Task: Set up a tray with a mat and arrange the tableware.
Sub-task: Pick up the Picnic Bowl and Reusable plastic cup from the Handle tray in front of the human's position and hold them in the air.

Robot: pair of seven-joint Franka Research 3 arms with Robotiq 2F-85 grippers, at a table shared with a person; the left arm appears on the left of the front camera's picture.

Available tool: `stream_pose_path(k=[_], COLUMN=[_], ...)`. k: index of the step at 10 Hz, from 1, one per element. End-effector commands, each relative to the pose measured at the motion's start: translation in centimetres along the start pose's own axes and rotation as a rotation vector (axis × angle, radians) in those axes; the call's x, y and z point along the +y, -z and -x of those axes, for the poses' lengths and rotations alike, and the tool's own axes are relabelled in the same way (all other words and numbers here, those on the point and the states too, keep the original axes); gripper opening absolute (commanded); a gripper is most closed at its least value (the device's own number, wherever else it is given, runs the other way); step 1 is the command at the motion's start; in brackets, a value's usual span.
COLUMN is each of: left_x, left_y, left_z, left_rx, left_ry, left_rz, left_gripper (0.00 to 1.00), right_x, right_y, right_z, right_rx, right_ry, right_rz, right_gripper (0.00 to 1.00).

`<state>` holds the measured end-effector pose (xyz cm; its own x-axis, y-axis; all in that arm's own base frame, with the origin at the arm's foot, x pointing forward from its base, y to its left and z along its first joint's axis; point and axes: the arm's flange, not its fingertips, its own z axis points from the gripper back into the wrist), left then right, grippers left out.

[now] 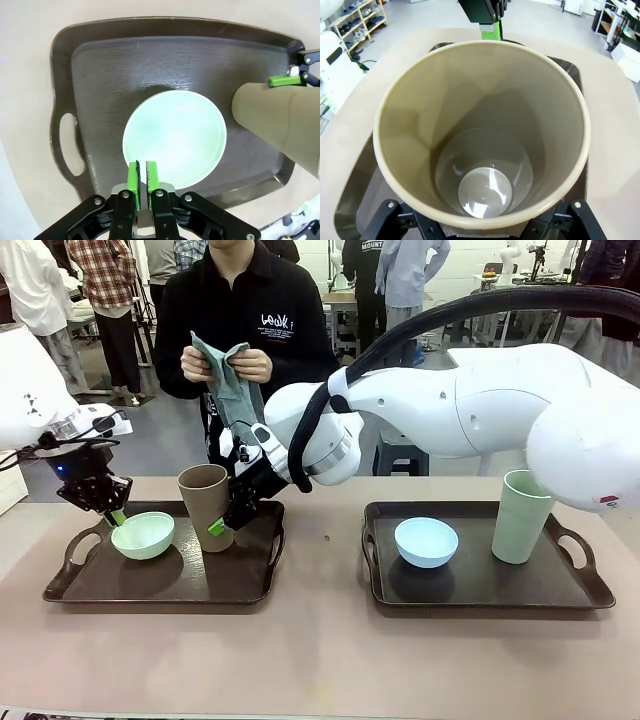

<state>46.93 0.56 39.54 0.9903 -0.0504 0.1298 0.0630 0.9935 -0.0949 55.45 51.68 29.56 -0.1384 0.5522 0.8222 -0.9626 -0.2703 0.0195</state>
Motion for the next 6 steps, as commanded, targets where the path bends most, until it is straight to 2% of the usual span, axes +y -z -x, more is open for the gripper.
stream_pose_path(k=[1, 2, 6], left_x=[1.0, 1.3, 1.5], left_y=[0.3, 0.8, 2.6], left_z=[0.6, 0.4, -0.5], left_rx=[0.015, 0.02, 0.011], left_ry=[-0.021, -0.027, -0.034], left_rz=[-0.041, -0.044, -0.038], left_gripper=[0.11, 0.29, 0.31], right_x=[-0.2, -0.2, -0.3], right_y=[0.0, 0.0, 0.1], right_z=[-0.3, -0.3, -0.3], right_rx=[-0.019, -0.018, -0.016], right_ry=[-0.002, -0.001, -0.001], right_rz=[-0.004, -0.005, -0.008], right_gripper=[0.78, 0.78, 0.78])
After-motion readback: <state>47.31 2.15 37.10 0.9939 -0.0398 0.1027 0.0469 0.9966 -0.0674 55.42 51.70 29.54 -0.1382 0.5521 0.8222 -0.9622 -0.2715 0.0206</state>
